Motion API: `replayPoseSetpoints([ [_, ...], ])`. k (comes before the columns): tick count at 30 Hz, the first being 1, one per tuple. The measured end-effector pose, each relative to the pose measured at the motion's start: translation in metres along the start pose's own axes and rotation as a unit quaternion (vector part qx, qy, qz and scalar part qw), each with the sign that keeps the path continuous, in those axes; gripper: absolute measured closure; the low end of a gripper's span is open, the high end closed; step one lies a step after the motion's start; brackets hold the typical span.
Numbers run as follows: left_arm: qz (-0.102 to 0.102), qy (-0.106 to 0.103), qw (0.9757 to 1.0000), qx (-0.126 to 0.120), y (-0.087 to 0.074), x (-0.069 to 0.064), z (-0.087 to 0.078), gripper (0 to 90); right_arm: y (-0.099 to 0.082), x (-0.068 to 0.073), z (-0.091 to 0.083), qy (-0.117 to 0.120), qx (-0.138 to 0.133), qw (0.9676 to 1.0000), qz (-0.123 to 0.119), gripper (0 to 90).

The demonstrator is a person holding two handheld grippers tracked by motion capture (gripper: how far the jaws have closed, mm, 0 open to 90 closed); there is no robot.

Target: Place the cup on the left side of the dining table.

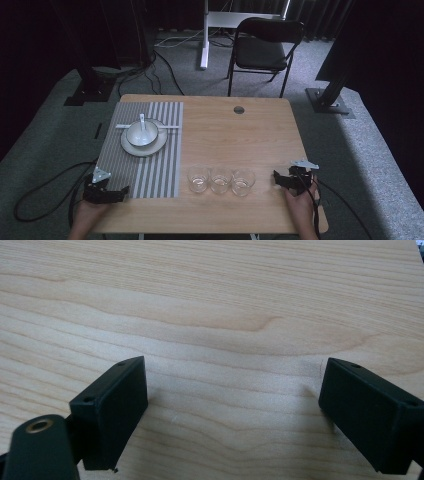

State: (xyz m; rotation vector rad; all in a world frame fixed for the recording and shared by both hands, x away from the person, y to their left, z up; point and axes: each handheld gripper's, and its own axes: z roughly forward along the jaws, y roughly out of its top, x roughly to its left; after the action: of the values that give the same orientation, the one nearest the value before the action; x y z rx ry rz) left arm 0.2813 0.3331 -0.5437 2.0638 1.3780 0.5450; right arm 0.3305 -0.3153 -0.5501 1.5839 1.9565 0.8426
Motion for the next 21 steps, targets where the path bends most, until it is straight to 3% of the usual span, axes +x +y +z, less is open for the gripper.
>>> replayPoseSetpoints([
  [8, 0.006, -0.005, 0.9998, 0.018, 0.004, 0.001, -0.001, 2.6, 0.000, 0.000, 0.000, 0.000, 0.000, 1.0000, 0.000, 11.6],
  [12, 0.012, -0.008, 0.9998, 0.010, 0.002, -0.002, -0.003, 3.0, 0.000, 0.000, 0.000, 0.000, 0.000, 1.0000, 0.000, 11.7],
  [13, 0.010, -0.020, 0.9997, 0.006, 0.003, -0.003, -0.005, 3.9, 0.000, 0.000, 0.000, 0.000, 0.000, 1.0000, 0.000, 11.7],
  [17, 0.011, -0.032, 0.9994, -0.005, 0.008, -0.008, -0.010, 4.4, 0.000, 0.000, 0.000, 0.000, 0.000, 1.0000, 0.000, 11.7],
  [21, 0.024, -0.045, 0.9987, 0.001, 0.012, -0.015, -0.012, 4.3, 0.000, 0.000, 0.000, 0.000, 0.000, 1.0000, 0.000, 11.7],
])
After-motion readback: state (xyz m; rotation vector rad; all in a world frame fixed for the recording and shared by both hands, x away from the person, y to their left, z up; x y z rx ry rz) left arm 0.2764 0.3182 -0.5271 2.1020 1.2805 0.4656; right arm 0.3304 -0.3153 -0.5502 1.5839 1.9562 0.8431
